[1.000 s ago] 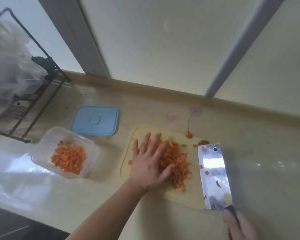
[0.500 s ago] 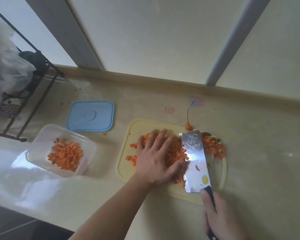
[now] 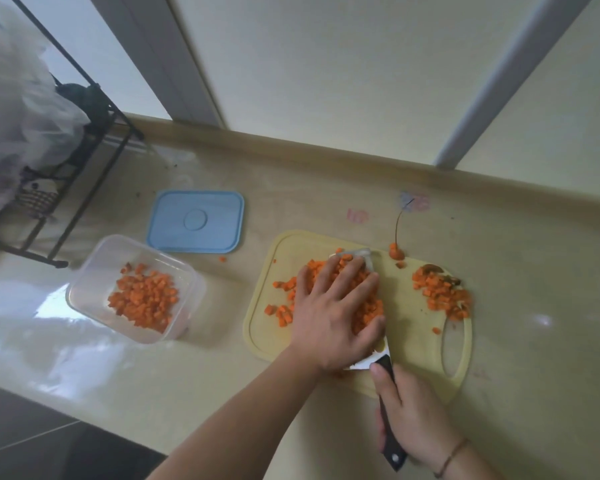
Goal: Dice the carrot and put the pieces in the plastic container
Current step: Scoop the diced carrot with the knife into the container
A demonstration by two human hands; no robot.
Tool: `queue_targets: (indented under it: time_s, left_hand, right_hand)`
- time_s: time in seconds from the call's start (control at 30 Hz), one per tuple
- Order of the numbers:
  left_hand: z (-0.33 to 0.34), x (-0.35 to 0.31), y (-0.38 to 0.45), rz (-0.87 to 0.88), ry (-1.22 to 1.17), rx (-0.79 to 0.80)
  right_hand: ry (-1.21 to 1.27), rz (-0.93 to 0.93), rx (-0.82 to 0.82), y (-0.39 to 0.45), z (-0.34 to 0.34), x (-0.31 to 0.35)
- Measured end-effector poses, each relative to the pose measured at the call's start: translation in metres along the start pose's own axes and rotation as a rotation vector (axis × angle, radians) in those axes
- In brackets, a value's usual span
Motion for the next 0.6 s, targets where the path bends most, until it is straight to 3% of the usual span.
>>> queue_targets:
  time_s: [0.3, 0.6]
  left_hand:
    - [0.001, -0.005, 0.002, -0.014, -0.153, -0.101]
    - [0.001, -0.012, 0.009, -0.018, -0.170, -0.124]
  right_hand:
    - [0.164, 0.005, 0.010, -0.001, -0.008, -0.007]
    - [0.161, 0.008, 0.039, 0.001, -0.019, -0.009]
Point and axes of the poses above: each hand's wrist, its own y-axis towards the middle knuckle, its own z-axis out of the palm, x = y × z, the point moved 5 cm from there along y, towards the middle knuckle, and after that the axes turned 7 degrees about -x, right-handed, at the moved point
